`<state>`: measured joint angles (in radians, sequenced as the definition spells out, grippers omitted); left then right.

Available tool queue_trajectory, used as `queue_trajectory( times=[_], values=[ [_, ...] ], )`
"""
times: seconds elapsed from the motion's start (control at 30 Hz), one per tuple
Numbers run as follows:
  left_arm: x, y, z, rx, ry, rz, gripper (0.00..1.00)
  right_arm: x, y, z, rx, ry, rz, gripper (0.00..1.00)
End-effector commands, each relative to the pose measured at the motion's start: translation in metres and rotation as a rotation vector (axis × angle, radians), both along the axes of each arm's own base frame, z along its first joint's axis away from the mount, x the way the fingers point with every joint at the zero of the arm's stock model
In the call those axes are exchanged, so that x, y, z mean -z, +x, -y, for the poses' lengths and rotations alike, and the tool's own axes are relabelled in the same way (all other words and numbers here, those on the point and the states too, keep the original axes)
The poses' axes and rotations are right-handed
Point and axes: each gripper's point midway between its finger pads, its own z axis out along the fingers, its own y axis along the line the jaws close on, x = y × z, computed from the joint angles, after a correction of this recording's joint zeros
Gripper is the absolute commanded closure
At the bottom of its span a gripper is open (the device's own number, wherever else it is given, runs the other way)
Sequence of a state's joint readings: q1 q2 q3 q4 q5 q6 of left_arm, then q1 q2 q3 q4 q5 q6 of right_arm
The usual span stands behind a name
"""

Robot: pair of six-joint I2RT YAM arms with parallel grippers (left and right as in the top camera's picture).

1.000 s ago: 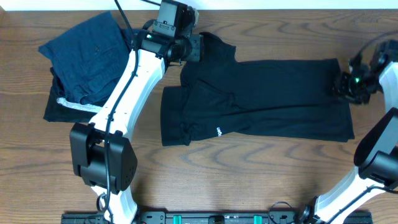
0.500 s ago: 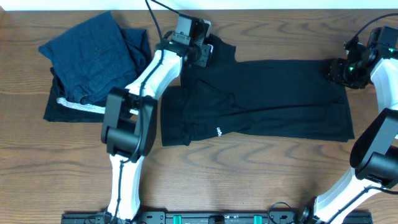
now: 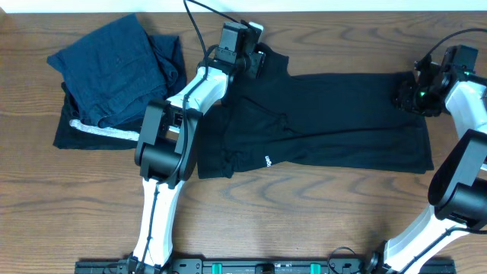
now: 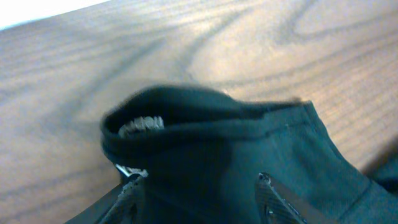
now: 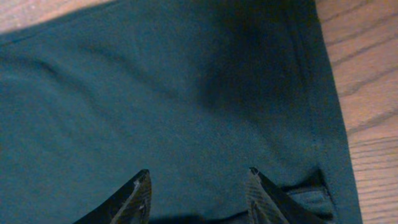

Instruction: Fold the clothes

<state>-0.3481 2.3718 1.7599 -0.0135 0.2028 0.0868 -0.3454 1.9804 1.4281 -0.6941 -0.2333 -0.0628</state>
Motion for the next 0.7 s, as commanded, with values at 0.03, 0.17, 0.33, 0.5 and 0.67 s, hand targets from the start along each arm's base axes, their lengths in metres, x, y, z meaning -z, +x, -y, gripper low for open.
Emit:
queue_trajectory(
  times=[0.03, 0.17, 0.33, 0.5, 0.67],
  values=[
    [0.013, 0.013, -0.018, -0.058, 0.054, 0.032, 0.38, 0.002, -0.003, -0.003, -0.035, -0.013, 0.003, 0.52],
    [0.023, 0.019, -0.026, -0.079, 0.047, 0.031, 0.33, 0.002, -0.002, -0.003, -0.035, -0.014, 0.007, 0.52],
    [0.050, 0.017, -0.033, -0.081, 0.029, -0.016, 0.21, 0.002, -0.002, -0.003, -0.035, -0.014, 0.007, 0.53],
    [0.051, 0.015, -0.025, -0.038, -0.010, -0.025, 0.21, 0.002, -0.002, -0.003, -0.034, -0.015, 0.007, 0.53],
    [0.045, 0.010, -0.009, 0.032, -0.082, -0.032, 0.39, 0.002, -0.002, -0.003, -0.034, -0.015, 0.007, 0.53]
  ],
)
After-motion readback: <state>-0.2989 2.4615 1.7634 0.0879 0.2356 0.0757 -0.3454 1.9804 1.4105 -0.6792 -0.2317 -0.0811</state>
